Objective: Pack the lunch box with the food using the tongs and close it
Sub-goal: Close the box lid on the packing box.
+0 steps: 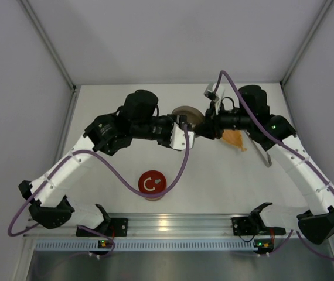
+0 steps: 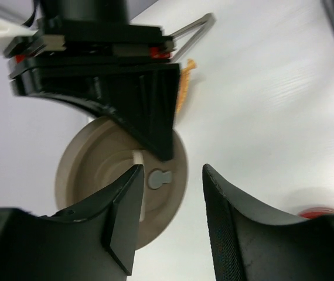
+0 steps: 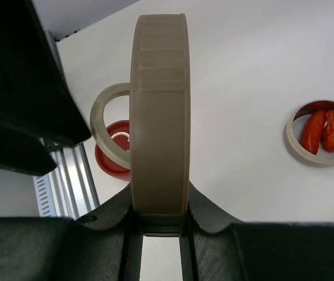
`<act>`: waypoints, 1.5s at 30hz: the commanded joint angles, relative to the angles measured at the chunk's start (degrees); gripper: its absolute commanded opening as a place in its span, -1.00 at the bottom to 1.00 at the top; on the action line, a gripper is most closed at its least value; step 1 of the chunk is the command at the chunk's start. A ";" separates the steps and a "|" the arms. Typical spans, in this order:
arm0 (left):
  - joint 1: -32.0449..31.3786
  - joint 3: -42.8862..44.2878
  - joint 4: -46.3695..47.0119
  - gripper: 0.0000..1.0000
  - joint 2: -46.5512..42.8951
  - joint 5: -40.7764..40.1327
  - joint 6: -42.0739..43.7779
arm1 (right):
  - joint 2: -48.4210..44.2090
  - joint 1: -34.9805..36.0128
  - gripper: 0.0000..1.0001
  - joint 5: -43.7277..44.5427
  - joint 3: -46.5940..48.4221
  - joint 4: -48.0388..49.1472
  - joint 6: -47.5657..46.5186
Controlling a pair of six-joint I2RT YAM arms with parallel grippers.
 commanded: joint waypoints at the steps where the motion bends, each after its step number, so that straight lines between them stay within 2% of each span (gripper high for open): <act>1: -0.42 5.37 -9.45 -0.01 0.95 9.30 0.36 | -2.13 0.63 -1.00 2.87 0.74 2.89 -3.40; 6: -0.33 8.29 -17.28 -0.07 2.28 10.56 0.97 | -2.13 0.10 -1.00 4.64 1.35 3.68 -4.28; 9: -0.33 2.42 -8.71 0.08 -2.81 5.65 -4.37 | -2.22 -0.16 -1.00 3.68 1.88 3.86 -5.16; 10: -0.33 0.05 -1.36 0.11 -4.74 3.98 -5.61 | -2.30 -0.25 -1.00 3.41 1.71 3.95 -5.42; 11: -0.33 -2.32 1.84 0.14 -8.15 2.31 -7.27 | -2.65 -0.34 -1.00 3.06 1.53 4.30 -5.60; 12: -0.33 -5.83 4.40 0.18 -9.49 -0.49 -8.07 | -2.74 -0.43 -1.00 2.44 1.35 4.39 -6.04; 14: -0.24 -7.09 8.18 0.19 -11.43 -2.53 -10.09 | -3.01 -0.52 -1.00 2.00 1.09 4.65 -6.65; 18: 1.60 -5.78 10.13 0.14 -11.61 -4.22 -13.26 | -2.57 -0.52 -1.00 0.51 1.44 3.43 -9.11; 22: 3.71 -4.46 8.64 0.00 -10.30 -3.51 -12.91 | -3.18 -0.52 -1.00 -1.69 1.35 3.24 -10.61; 25: 5.73 -4.98 9.61 0.01 -9.24 -3.42 -13.53 | -4.15 -0.43 -1.00 -4.06 1.09 2.55 -12.28; 31: 11.44 -2.09 9.97 0.16 -5.73 3.16 -16.08 | -6.61 -0.34 -1.00 -7.93 -0.05 1.05 -17.46; 36: 14.35 1.78 6.45 0.29 -2.56 13.07 -16.96 | -6.87 -0.07 -1.00 -10.39 0.91 -2.55 -21.50; 41: 14.44 2.93 2.67 0.28 -1.07 19.60 -17.75 | -6.87 0.27 -1.00 -10.57 1.00 -2.91 -22.21; 45: 14.44 2.93 1.26 0.16 -0.80 23.55 -18.10 | -6.70 0.54 -1.00 -10.83 1.18 -2.64 -22.13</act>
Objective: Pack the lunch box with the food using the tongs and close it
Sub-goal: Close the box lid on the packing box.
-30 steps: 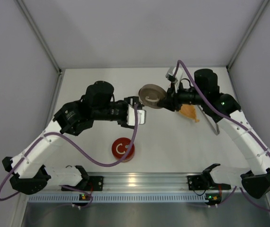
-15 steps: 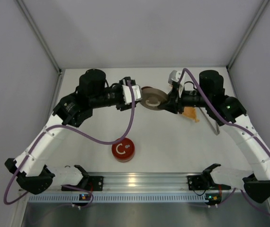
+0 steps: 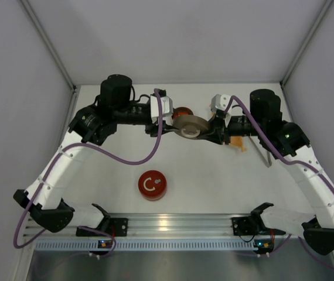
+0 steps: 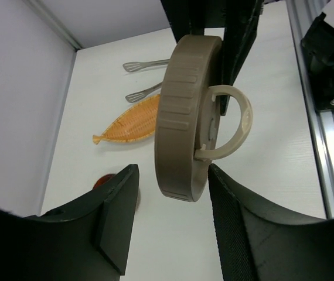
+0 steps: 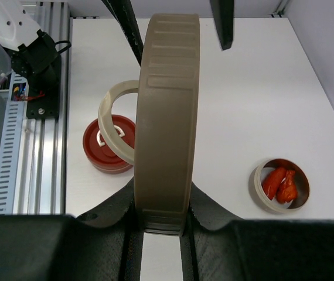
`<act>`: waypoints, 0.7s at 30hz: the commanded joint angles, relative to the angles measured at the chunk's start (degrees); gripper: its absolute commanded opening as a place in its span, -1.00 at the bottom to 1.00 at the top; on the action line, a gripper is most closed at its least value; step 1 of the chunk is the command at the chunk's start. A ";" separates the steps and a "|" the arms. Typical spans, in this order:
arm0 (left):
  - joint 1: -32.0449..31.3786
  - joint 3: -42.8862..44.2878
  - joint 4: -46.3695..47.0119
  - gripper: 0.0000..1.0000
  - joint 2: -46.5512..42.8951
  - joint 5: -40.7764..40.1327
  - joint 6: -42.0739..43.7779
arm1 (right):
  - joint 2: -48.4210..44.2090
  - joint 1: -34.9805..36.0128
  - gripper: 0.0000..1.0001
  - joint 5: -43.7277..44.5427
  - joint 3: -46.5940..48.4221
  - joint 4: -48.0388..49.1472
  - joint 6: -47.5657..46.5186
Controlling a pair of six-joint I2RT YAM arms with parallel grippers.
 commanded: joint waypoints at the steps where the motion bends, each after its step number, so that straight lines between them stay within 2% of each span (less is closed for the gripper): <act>1: 0.21 2.23 -2.19 0.10 0.79 7.01 -0.92 | -0.75 0.78 -1.00 -3.07 1.22 0.15 -1.84; 11: 0.21 3.28 -5.54 -0.22 2.81 9.04 -3.29 | 0.21 1.57 -1.00 -4.22 2.80 1.12 -0.52; 14: 0.21 3.20 -5.62 -0.47 3.08 9.13 -4.17 | 0.39 1.83 -1.00 -3.78 2.89 1.12 -0.26; 16: 0.21 2.93 -5.36 -0.73 2.99 9.21 -5.57 | 0.39 1.83 -1.00 -3.51 2.80 0.95 0.18; 17: 0.21 2.85 -4.92 -0.82 2.99 9.04 -6.19 | 0.30 1.75 -0.89 -3.25 2.80 1.03 0.35; 19: 0.29 2.49 -4.31 -1.00 2.90 8.25 -8.38 | 0.30 1.75 -0.53 -1.41 2.71 1.38 1.84; 20: 0.38 2.41 -4.13 -1.00 2.90 7.72 -9.26 | 0.21 1.75 -0.07 -0.62 2.71 1.47 2.20; 21: 0.64 2.32 -3.43 -1.00 2.90 7.37 -10.14 | 0.04 1.75 0.10 2.17 2.71 1.47 2.81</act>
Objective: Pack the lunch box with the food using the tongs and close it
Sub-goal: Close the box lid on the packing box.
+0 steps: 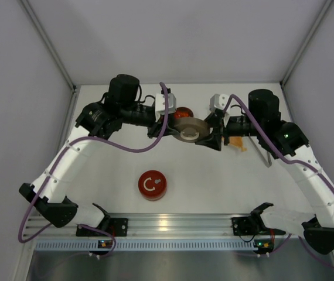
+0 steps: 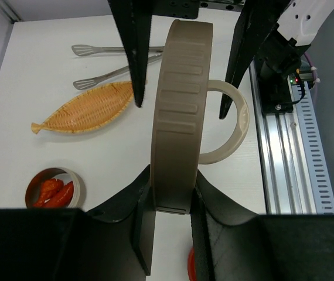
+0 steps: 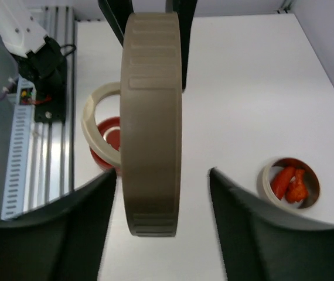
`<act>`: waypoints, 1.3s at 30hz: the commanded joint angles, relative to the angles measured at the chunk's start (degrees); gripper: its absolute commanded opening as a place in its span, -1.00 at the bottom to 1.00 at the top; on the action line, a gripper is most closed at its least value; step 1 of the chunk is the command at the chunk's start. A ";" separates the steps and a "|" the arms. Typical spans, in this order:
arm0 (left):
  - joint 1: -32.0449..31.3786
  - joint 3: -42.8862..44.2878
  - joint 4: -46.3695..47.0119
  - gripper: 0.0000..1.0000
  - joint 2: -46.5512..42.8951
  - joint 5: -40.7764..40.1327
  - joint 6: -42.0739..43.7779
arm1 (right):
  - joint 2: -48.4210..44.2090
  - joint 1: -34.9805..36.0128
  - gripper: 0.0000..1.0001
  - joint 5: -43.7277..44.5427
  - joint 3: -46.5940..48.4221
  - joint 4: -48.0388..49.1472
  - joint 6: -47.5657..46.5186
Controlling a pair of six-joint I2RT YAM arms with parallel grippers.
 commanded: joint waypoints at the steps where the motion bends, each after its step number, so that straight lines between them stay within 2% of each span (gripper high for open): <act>1: 1.36 1.18 2.19 -1.00 -0.11 1.33 -5.18 | -0.44 0.96 0.41 5.36 2.63 2.08 1.77; 3: 2.51 1.35 2.72 -1.00 -0.11 0.73 -7.03 | -1.32 -0.70 0.51 9.32 2.63 2.00 1.60; 7: 6.37 4.07 -0.25 -1.00 2.07 -1.47 -9.41 | -4.39 -4.74 0.49 10.04 2.54 1.48 -2.26; 11: 7.00 6.63 -4.04 -1.00 4.54 -6.90 -11.43 | -6.86 -5.37 0.30 10.22 5.34 -2.91 -13.31; 14: 7.09 7.42 -6.85 -1.00 7.00 -7.98 -13.98 | -4.85 -4.84 0.15 8.72 10.88 -9.41 -18.25; 17: 7.17 8.21 -9.05 -1.00 9.20 -7.19 -16.62 | -2.39 -0.99 0.14 10.21 15.89 -13.46 -22.12; 18: 7.09 8.21 -9.23 -1.00 9.55 -6.49 -17.14 | -1.86 3.12 0.14 13.52 16.94 -13.73 -23.35; 22: 7.17 8.21 -9.23 -1.00 10.35 -5.35 -19.78 | -1.41 14.37 0.08 22.50 15.29 -12.94 -30.74; 25: 7.18 8.74 -9.50 -1.00 10.61 -3.33 -21.10 | -0.80 19.31 0.03 27.08 12.30 -11.89 -34.78; 31: 7.17 8.92 -11.52 -1.00 11.05 -0.16 -21.46 | 1.13 20.91 -0.08 32.36 8.43 -8.20 -39.27; 39: 7.18 6.11 -10.29 -1.00 9.82 -0.16 -21.46 | 6.59 21.52 -0.10 36.58 11.68 -8.46 -36.81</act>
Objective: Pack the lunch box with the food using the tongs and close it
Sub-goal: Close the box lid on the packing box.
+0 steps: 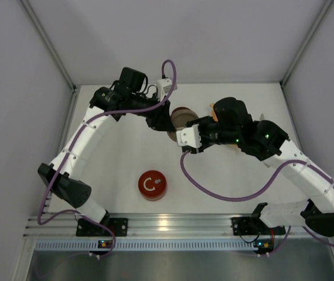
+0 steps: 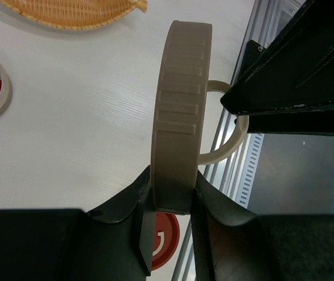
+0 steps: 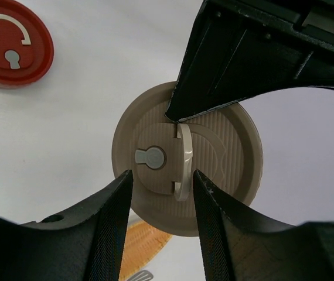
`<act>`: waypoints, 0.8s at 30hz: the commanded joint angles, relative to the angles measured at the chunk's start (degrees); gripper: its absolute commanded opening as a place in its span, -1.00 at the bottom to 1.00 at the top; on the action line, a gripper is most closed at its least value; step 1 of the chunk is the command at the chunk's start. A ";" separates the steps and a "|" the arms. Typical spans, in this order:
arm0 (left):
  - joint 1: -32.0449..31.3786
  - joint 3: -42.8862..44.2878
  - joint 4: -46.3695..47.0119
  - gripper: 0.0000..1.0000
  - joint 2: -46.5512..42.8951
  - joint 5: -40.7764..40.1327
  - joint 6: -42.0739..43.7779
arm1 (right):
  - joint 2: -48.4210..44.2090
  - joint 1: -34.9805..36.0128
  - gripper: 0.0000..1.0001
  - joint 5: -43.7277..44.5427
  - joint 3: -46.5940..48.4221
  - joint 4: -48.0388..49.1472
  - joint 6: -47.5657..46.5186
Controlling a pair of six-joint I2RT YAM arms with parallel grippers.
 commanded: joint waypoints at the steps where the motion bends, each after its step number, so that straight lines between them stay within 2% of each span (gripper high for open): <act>1: 0.14 -1.17 0.77 -1.00 -2.03 1.57 -0.78 | 0.42 1.61 -0.10 2.99 3.16 1.81 0.04; 6: 0.14 -1.18 0.33 -1.00 -1.85 1.74 -0.25 | 1.48 3.11 -0.17 5.36 3.16 1.90 0.22; 11: 0.05 -1.09 0.59 -1.00 -1.76 0.95 -0.60 | 2.53 5.39 -0.48 8.61 2.46 1.73 -1.18; 17: 0.14 -1.44 1.56 -1.00 -1.85 0.95 -2.45 | 5.51 9.70 -0.67 19.94 2.79 0.42 -3.57; 24: 0.23 -1.88 2.18 -1.00 -2.20 1.13 -3.33 | 6.84 10.76 -0.67 27.68 2.19 3.30 -2.86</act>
